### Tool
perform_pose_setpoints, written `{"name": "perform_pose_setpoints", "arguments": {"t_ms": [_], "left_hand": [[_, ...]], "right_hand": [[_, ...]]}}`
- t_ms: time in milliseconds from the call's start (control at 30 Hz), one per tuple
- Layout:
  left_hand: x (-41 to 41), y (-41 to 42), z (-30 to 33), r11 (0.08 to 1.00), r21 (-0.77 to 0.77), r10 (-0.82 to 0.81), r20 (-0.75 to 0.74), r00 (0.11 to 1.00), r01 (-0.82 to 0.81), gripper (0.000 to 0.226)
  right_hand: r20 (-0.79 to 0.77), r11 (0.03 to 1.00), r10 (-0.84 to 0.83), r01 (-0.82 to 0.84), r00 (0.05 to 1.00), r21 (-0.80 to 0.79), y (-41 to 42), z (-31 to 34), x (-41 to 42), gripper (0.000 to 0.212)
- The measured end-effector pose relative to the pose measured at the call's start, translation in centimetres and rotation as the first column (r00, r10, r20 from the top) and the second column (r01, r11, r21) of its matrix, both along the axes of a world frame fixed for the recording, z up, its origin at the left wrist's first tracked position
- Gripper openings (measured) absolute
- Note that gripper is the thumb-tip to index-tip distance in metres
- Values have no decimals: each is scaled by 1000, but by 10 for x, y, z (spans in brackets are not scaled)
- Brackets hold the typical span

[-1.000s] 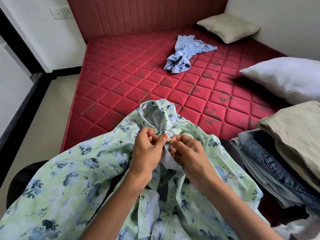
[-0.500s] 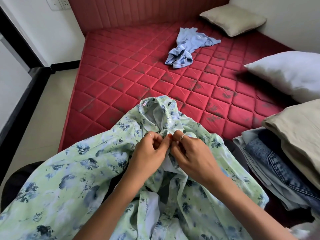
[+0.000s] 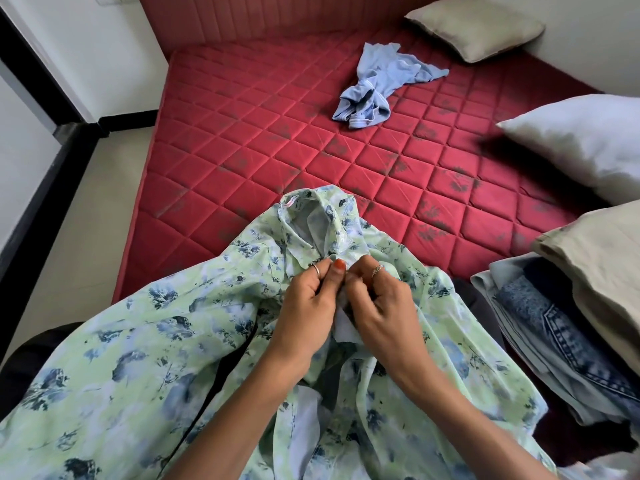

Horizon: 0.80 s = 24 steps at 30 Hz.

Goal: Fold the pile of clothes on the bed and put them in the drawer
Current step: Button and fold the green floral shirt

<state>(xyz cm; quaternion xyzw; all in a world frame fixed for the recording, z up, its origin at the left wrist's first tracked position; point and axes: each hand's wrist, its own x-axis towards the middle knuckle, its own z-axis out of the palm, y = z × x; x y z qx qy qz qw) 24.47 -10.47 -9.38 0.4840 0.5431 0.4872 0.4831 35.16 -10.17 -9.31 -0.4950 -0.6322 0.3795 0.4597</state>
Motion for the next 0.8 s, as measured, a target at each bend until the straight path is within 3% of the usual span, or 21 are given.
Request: {"name": "perform_pose_setpoints", "arguments": {"t_ms": [67,133,267,333,400,467,633,700,800], "left_hand": [[-2,2,2,999,-28,-24,48,999,25,25],[-6,5,4,997,-38,-60,58,996,63,26],[-14,14,13,990,-52,-130,17,991,131,36],[-18,19,16,988,-66,-144,-16,989,142,34],[-21,26,20,989,-67,-131,-39,991,128,35],[-22,30,25,994,-51,-104,-90,991,100,49],[-17,41,36,997,-13,-78,-278,958,78,44],[-11,43,37,994,17,-95,-318,943,106,44],[-5,45,35,989,20,-133,-308,942,146,46]], "right_hand": [[-222,976,9,-57,975,-209,3,6,-1,30],[-448,886,-15,-196,894,-420,8,12,1,31],[-570,669,-29,-408,821,-621,24,23,11,31],[-486,741,56,-363,872,-565,25,25,16,30],[-283,887,121,-232,951,-400,19,23,18,32],[-91,967,124,-141,988,-211,8,18,21,41],[297,982,30,-85,954,171,-17,1,23,27],[350,980,-25,-47,937,196,-22,-6,20,22],[268,986,-81,39,960,159,-25,-8,17,14]]}}
